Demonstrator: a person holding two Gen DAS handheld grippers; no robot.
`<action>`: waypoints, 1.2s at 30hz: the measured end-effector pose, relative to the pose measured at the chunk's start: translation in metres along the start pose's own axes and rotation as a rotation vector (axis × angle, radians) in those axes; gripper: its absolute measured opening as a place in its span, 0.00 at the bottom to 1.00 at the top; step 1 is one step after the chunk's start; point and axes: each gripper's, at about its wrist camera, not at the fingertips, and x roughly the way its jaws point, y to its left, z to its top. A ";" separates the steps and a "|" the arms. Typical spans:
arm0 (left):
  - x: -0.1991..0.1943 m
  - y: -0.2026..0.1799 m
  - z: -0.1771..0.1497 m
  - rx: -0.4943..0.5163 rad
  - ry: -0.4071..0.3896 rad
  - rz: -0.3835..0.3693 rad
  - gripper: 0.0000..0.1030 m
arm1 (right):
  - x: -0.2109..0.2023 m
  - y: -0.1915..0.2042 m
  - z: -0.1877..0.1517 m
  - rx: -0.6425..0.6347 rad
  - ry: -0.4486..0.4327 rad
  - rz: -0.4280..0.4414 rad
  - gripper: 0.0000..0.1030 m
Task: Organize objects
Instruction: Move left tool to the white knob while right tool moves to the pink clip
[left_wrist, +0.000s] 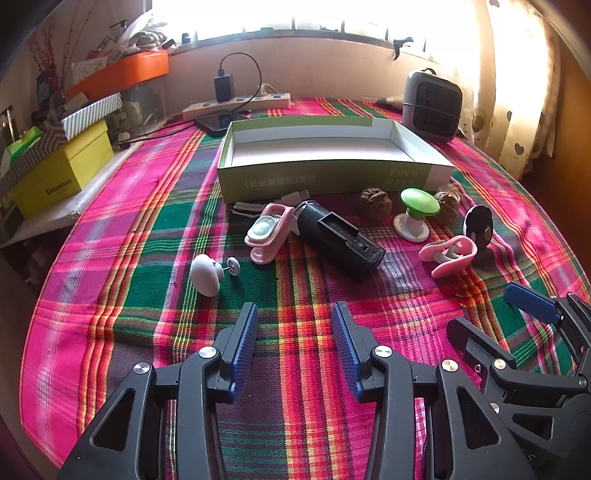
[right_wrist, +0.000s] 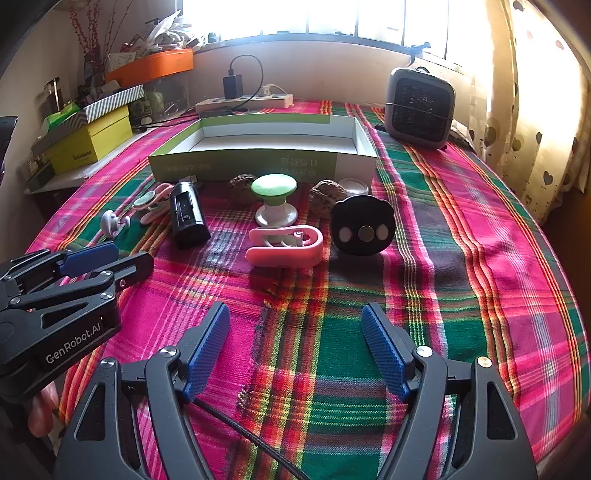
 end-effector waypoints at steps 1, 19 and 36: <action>0.000 0.000 0.000 0.000 -0.001 0.000 0.38 | 0.000 0.000 0.000 0.000 0.000 0.000 0.72; 0.000 -0.001 0.000 0.005 -0.001 -0.001 0.38 | 0.000 0.000 -0.001 -0.001 -0.003 0.001 0.72; -0.001 0.040 0.006 -0.032 0.014 -0.124 0.38 | 0.002 -0.011 0.022 -0.133 -0.029 0.132 0.72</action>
